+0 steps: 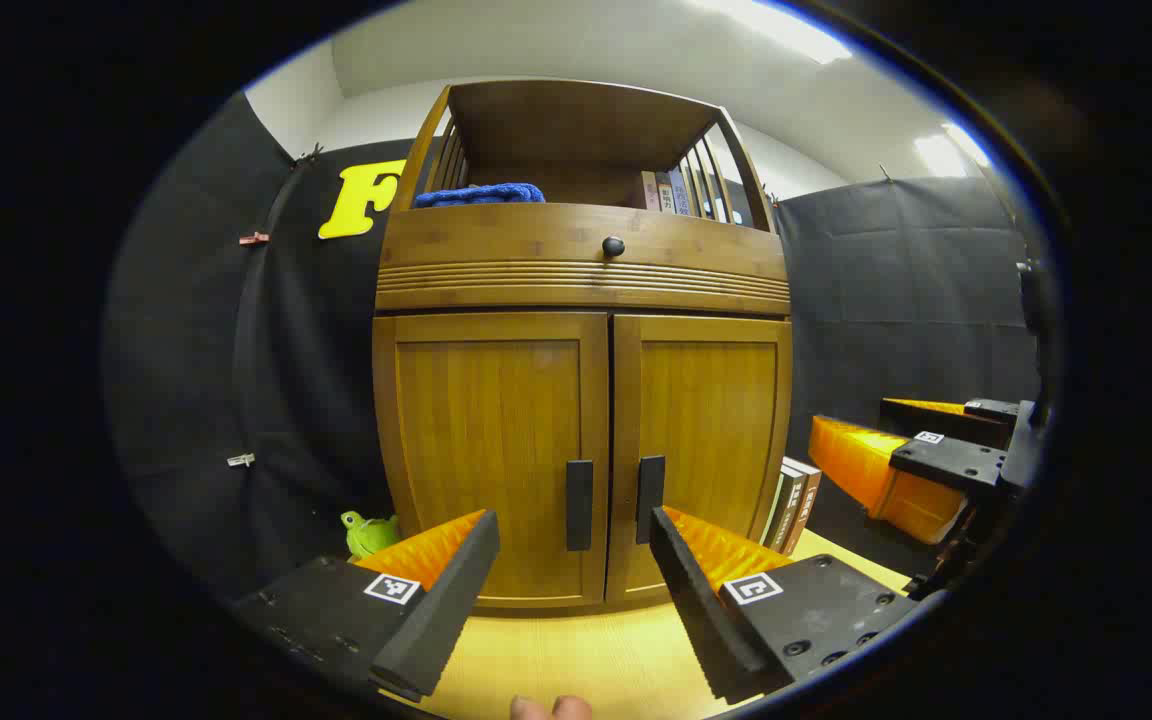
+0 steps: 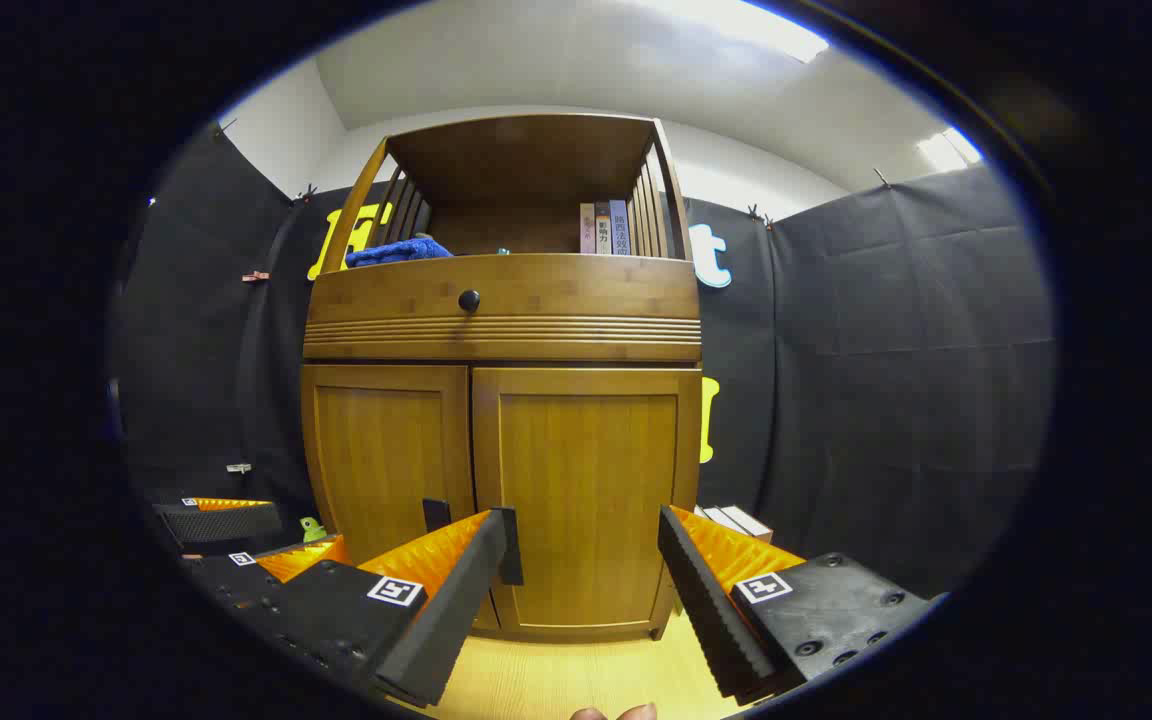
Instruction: Open the right door of the double-door shoe cabinet with the right hand, and open the left door with the left hand.
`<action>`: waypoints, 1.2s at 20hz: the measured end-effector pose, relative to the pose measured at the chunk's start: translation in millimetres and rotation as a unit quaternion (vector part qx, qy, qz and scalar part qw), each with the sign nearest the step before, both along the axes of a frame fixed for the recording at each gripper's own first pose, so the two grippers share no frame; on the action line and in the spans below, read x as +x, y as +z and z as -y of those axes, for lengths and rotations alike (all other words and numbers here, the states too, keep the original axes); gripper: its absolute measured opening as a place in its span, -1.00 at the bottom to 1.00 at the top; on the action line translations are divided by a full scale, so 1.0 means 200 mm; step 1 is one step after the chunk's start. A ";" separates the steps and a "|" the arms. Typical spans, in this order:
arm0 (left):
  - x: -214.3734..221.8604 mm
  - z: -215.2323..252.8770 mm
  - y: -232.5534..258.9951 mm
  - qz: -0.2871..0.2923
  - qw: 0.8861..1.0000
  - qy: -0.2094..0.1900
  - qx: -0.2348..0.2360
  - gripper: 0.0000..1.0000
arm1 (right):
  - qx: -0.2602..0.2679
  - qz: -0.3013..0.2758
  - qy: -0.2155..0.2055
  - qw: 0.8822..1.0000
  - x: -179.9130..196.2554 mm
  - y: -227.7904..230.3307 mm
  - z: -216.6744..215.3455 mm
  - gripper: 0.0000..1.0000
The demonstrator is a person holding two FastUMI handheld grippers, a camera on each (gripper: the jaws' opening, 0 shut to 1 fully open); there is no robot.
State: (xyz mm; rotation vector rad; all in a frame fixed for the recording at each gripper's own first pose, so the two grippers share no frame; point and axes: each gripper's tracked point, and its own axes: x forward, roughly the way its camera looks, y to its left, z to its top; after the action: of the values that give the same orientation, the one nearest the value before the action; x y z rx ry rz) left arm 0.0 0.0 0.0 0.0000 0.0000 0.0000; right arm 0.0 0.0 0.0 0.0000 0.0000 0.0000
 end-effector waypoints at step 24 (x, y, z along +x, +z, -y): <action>0.00 -0.19 0.11 0.034 0.997 0.043 -0.048 0.83 | 0.011 -0.029 0.017 0.999 0.17 -0.15 -0.04 0.99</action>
State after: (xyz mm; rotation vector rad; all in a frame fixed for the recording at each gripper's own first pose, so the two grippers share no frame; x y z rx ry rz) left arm 0.4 37.8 22.7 -0.0951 -0.0684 0.0865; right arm 34.2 8.0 -29.7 0.0210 0.0579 0.0346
